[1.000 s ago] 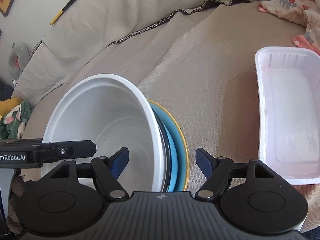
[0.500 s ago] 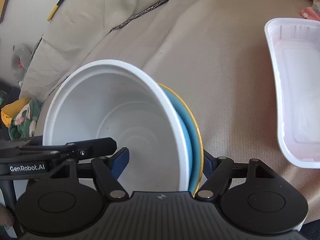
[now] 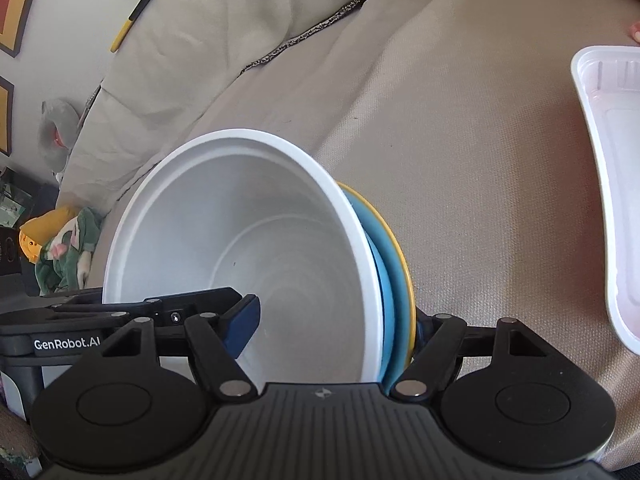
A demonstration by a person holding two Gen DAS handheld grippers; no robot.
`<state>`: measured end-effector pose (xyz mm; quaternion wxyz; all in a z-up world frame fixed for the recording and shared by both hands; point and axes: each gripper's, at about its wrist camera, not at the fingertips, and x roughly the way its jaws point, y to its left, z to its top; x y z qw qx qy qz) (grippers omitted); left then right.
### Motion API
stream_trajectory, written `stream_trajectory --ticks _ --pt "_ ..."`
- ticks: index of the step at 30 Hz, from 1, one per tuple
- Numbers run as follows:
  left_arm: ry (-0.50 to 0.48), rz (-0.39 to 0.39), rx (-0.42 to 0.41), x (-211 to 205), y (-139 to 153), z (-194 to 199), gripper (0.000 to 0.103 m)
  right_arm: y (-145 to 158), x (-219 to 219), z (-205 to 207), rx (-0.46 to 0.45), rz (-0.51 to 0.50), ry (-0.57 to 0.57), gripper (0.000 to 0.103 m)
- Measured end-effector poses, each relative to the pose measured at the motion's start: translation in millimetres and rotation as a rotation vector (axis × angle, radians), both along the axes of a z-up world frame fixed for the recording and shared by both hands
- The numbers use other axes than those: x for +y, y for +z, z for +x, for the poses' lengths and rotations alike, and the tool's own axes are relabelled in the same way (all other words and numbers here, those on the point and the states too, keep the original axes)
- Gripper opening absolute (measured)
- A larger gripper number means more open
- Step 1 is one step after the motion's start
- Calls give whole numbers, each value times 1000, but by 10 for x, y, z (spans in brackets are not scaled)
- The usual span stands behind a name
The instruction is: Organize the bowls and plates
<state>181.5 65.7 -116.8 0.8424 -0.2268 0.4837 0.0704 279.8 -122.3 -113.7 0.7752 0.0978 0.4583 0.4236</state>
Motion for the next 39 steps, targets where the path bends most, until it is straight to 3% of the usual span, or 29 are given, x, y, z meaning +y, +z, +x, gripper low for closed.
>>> stream_trajectory --ticks 15,21,27,34,39 --pt "-3 40 10 -108 -4 41 54 -21 -13 30 32 -23 56 71" --pt "-17 68 6 -162 25 47 54 -1 -22 -16 2 -28 36 69" --pt "-26 36 -5 -135 9 189 54 118 -108 40 -38 -6 -25 70" --pt "-32 41 -7 -155 -2 293 54 155 -74 83 -83 -59 -22 70" --pt "-53 83 -5 -216 3 308 55 89 -126 153 -35 -56 -5 69"
